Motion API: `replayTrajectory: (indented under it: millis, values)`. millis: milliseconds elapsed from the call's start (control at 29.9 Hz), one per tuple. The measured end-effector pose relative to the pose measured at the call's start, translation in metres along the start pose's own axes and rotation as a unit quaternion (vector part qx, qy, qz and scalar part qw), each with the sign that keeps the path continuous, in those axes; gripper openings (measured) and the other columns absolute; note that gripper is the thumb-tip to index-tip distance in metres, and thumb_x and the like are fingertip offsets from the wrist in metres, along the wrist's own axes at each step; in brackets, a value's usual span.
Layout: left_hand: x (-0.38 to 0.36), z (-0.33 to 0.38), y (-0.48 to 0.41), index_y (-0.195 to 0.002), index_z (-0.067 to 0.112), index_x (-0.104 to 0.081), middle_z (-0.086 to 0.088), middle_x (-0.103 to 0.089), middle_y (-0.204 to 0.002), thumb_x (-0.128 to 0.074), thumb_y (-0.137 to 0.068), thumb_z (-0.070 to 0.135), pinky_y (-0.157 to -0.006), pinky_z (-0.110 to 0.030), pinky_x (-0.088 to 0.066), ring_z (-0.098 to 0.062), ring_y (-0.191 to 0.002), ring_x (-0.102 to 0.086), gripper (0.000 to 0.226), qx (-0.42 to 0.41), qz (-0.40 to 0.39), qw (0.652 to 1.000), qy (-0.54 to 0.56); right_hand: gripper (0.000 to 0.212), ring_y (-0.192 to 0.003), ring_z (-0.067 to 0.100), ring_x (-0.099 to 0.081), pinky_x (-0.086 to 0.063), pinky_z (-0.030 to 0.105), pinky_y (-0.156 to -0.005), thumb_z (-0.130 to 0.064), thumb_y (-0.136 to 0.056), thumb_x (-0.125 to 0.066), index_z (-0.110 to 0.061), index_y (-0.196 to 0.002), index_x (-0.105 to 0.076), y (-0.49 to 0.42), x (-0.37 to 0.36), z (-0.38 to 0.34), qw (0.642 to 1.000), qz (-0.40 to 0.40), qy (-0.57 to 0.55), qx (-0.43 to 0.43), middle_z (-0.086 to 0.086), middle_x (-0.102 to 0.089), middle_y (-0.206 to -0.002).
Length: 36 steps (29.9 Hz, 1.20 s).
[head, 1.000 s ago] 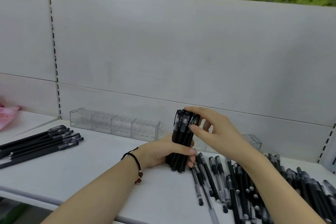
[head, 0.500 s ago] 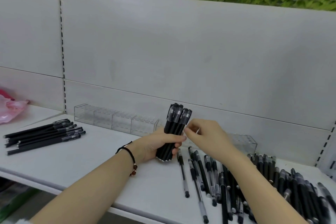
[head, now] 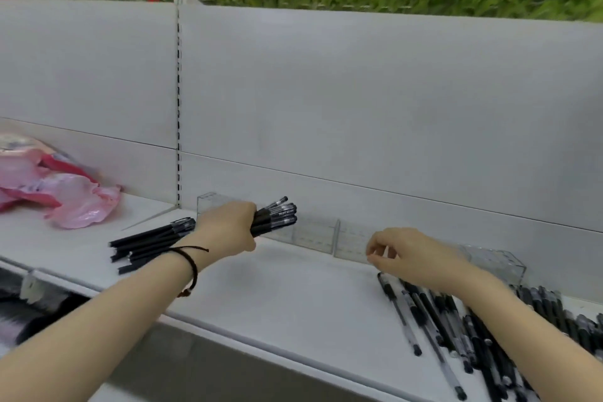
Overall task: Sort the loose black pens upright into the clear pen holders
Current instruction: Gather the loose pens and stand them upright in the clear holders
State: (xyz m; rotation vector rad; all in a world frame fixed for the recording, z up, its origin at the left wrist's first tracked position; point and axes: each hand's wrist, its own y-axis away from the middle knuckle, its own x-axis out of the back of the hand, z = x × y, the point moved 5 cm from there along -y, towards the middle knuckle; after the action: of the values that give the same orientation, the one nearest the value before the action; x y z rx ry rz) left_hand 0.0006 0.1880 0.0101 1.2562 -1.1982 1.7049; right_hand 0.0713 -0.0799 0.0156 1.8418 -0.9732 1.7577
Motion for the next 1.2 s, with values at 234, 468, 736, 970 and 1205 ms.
replayTrajectory:
  millis: [234,468,736,970,1205]
  values:
    - [-0.001,-0.087,-0.013,-0.117,0.019,-0.040,-0.002,-0.059,-0.108,-0.062,-0.082,0.028,-0.066,-0.031,-0.040,-0.027,-0.095,-0.060,0.042,0.012,-0.005,0.998,-0.055,0.022,-0.096,0.002,-0.046,-0.042,0.027,-0.087,-0.047,-0.093,-0.047,-0.038,-0.110,-0.056,-0.024,-0.022,-0.077,0.996,-0.068,0.054,0.019,-0.021,-0.053,-0.106]
    - [-0.018,-0.098,-0.025,-0.127,0.022,-0.036,-0.003,-0.060,-0.117,-0.062,-0.088,0.038,-0.063,-0.029,-0.037,-0.027,-0.100,-0.062,0.049,-0.052,0.000,0.996,-0.066,0.023,-0.096,0.004,-0.047,-0.043,0.026,-0.089,-0.046,-0.094,-0.048,-0.035,-0.112,-0.058,-0.049,-0.042,-0.124,0.998,-0.058,0.037,0.004,-0.018,-0.055,-0.111]
    - [-0.032,-0.097,-0.019,-0.116,0.025,-0.049,0.002,-0.063,-0.110,-0.042,-0.092,0.063,-0.069,-0.029,-0.037,-0.021,-0.101,-0.061,0.045,-0.091,0.088,0.983,-0.136,0.025,-0.092,0.007,-0.047,-0.043,0.028,-0.084,-0.040,-0.092,-0.047,-0.031,-0.110,-0.062,-0.053,-0.061,-0.148,0.998,-0.040,0.044,-0.032,-0.013,-0.058,-0.111]
    - [-0.021,-0.092,-0.003,-0.112,0.024,-0.053,0.000,-0.060,-0.107,-0.045,-0.093,0.053,-0.076,-0.035,-0.036,-0.024,-0.103,-0.055,0.036,-0.140,0.158,0.974,-0.087,0.029,-0.110,0.013,-0.051,-0.043,0.030,-0.087,-0.039,-0.096,-0.044,-0.031,-0.122,-0.054,-0.052,-0.063,-0.148,0.996,0.021,0.063,-0.067,-0.010,-0.054,-0.122]
    - [-0.017,-0.059,0.011,-0.081,0.022,-0.070,0.002,-0.064,-0.070,-0.036,-0.073,0.047,-0.058,-0.035,-0.043,-0.025,-0.066,-0.060,0.043,-0.262,0.194,0.945,-0.036,0.038,-0.119,0.015,-0.047,-0.036,0.028,-0.086,-0.037,-0.099,-0.038,-0.027,-0.136,-0.044,-0.034,-0.052,-0.143,0.983,0.095,0.154,-0.043,-0.007,-0.051,-0.131]
